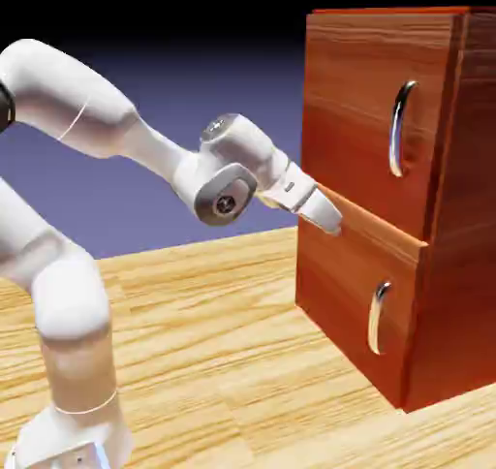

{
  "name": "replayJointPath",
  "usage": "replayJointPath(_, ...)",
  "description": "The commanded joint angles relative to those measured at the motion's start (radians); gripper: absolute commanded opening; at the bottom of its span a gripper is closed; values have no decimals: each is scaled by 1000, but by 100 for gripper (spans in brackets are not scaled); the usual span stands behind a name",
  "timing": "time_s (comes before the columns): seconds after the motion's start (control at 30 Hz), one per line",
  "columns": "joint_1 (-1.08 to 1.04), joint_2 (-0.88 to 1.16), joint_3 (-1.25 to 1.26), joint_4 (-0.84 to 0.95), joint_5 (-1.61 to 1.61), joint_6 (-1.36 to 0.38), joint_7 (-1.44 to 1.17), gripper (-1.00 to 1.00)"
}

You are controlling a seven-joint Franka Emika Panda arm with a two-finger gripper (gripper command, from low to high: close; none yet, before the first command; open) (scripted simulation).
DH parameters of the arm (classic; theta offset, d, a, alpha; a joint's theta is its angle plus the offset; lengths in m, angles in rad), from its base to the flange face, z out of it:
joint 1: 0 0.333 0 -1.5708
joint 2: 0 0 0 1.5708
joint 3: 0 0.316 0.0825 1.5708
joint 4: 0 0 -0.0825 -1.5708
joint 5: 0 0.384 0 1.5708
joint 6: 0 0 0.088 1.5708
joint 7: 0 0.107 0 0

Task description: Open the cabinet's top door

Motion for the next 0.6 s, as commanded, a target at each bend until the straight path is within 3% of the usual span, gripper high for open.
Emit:
replayJointPath(0.0, 15, -6, -16, 8, -44, -2, -21, 0)
replayJointPath(0.57, 267, -116, -290, 145, -783, -35, -380, 0)
